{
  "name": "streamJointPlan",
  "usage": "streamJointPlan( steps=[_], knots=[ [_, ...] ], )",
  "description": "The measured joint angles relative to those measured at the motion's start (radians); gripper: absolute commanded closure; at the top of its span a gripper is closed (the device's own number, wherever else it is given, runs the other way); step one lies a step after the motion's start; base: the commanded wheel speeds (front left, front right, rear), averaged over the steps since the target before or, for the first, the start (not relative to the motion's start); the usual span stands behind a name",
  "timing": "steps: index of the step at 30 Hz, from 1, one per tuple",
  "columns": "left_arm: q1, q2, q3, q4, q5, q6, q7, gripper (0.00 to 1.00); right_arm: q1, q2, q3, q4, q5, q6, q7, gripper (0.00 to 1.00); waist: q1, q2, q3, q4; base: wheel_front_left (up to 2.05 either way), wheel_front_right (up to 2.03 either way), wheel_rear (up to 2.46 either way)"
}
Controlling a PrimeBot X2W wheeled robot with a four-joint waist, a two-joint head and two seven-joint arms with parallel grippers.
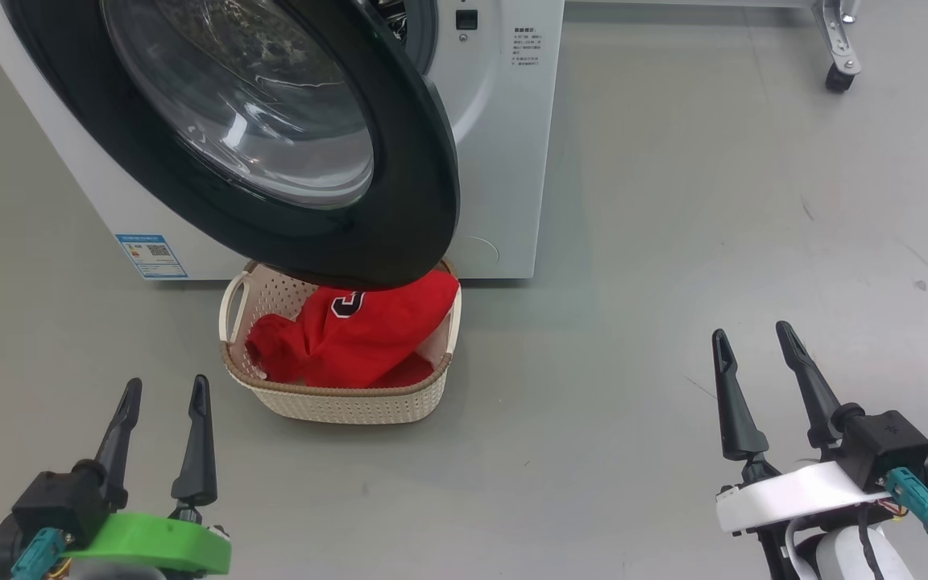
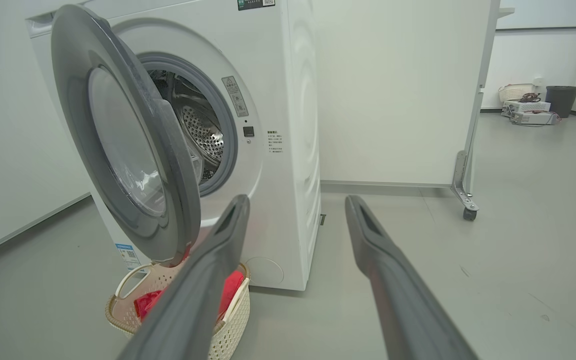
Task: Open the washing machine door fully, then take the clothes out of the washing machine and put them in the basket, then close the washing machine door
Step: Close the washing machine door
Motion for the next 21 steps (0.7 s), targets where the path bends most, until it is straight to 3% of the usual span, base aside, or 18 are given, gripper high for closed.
streamJointPlan(
  steps=[14, 15, 17, 21],
  knots=[
    [0.001, -0.006, 0.002, -0.003, 0.016, -0.008, 0.0, 0.0, 0.0, 0.001, 0.0, 0.0, -0.007, 0.001, 0.0, 0.0, 0.0, 0.0, 0.014, 0.003, 0.0, 0.0, 0.0],
    [0.001, -0.006, 0.002, -0.003, 0.016, -0.008, 0.0, 0.0, 0.0, 0.001, 0.002, 0.0, -0.007, 0.001, 0.0, 0.51, 0.0, 0.0, 0.015, 0.003, 0.0, 0.0, 0.0],
    [0.001, -0.007, -0.001, -0.007, 0.019, -0.008, 0.0, 0.0, -0.001, -0.002, 0.006, -0.001, -0.013, 0.001, 0.0, 1.0, 0.0, 0.0, 0.02, 0.004, 0.0, 0.0, 0.0],
    [0.0, -0.012, -0.015, -0.012, 0.024, -0.008, 0.0, 0.0, -0.018, -0.014, 0.009, -0.009, -0.019, 0.009, 0.0, 1.0, 0.0, 0.0, 0.038, 0.01, 0.0, 0.0, 0.0]
  ],
)
